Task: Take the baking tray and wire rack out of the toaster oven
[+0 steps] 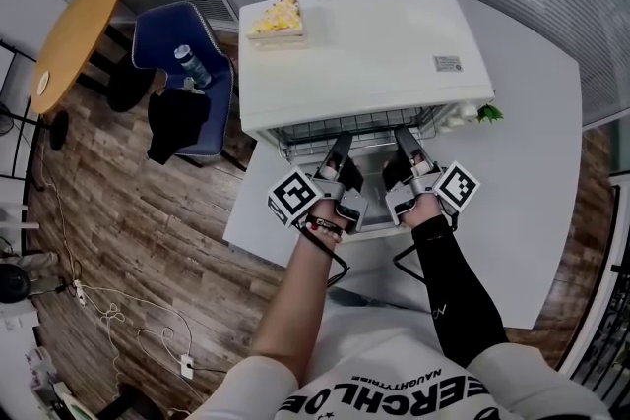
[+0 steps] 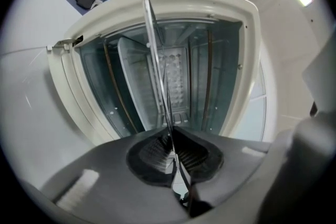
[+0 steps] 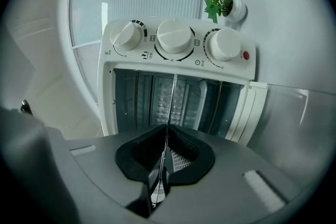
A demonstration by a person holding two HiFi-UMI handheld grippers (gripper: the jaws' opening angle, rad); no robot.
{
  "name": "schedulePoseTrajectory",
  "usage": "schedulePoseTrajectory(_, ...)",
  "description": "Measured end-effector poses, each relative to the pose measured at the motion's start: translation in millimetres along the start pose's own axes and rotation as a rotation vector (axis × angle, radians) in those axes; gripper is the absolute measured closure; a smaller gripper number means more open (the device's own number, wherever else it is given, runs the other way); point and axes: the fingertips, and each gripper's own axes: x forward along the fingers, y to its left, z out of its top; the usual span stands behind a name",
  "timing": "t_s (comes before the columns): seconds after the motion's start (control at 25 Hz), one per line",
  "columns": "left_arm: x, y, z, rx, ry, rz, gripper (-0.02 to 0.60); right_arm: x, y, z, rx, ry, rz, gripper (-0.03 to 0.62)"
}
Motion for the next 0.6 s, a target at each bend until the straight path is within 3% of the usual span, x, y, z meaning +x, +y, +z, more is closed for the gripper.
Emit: schedulePoseTrajectory(0.6,-16.6,-5.3,-14.5,0.012,0.052,0.010,0.518,-20.6,4.2,-7.3,0.003,0.001,-0.017,0.577)
